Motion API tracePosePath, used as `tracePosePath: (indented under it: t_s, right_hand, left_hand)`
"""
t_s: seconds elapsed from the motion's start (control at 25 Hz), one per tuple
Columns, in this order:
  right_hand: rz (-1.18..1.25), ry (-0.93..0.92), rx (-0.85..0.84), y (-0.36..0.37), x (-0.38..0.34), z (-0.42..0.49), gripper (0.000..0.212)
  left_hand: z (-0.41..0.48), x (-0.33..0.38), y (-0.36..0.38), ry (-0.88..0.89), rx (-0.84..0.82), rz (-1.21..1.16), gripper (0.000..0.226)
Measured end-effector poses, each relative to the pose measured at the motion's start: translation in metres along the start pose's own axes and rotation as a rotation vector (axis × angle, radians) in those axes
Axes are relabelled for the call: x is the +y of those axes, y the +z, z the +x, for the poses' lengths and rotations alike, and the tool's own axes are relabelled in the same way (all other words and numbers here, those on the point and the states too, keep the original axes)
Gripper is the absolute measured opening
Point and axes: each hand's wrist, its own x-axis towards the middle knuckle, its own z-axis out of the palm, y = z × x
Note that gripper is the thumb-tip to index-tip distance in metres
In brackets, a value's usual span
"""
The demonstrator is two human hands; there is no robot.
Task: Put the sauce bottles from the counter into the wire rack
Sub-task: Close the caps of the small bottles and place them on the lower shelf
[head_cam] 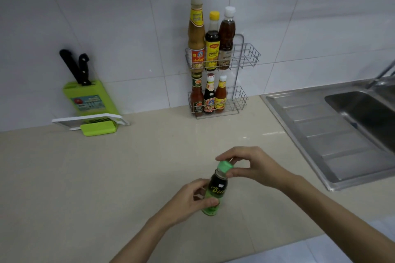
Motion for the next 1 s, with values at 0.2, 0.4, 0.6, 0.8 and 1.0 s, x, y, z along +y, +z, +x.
tracePosePath:
  t_s: [0.2, 0.4, 0.6, 0.8, 1.0]
  right_hand:
    - [0.314, 0.07, -0.083, -0.004, 0.001, -0.008, 0.035]
    - [-0.14, 0.075, 0.037, 0.005, -0.009, -0.01, 0.029]
    - [-0.536, 0.211, 0.118, 0.025, -0.014, -0.015, 0.061]
    - [-0.366, 0.161, 0.271, 0.016, -0.008, -0.029, 0.04]
    - [-0.352, -0.004, -0.02, 0.007, -0.014, -0.007, 0.03]
  left_hand:
    - [0.001, 0.011, -0.002, -0.016, -0.092, -0.066, 0.042]
    - [0.0, 0.006, 0.005, 0.008, -0.045, -0.021, 0.037]
    - [0.004, 0.004, 0.014, 0.022, -0.004, 0.008, 0.034]
    - [0.004, 0.004, 0.004, 0.018, 0.06, -0.075, 0.031]
    - [0.004, 0.007, 0.001, 0.027, 0.009, -0.042, 0.028]
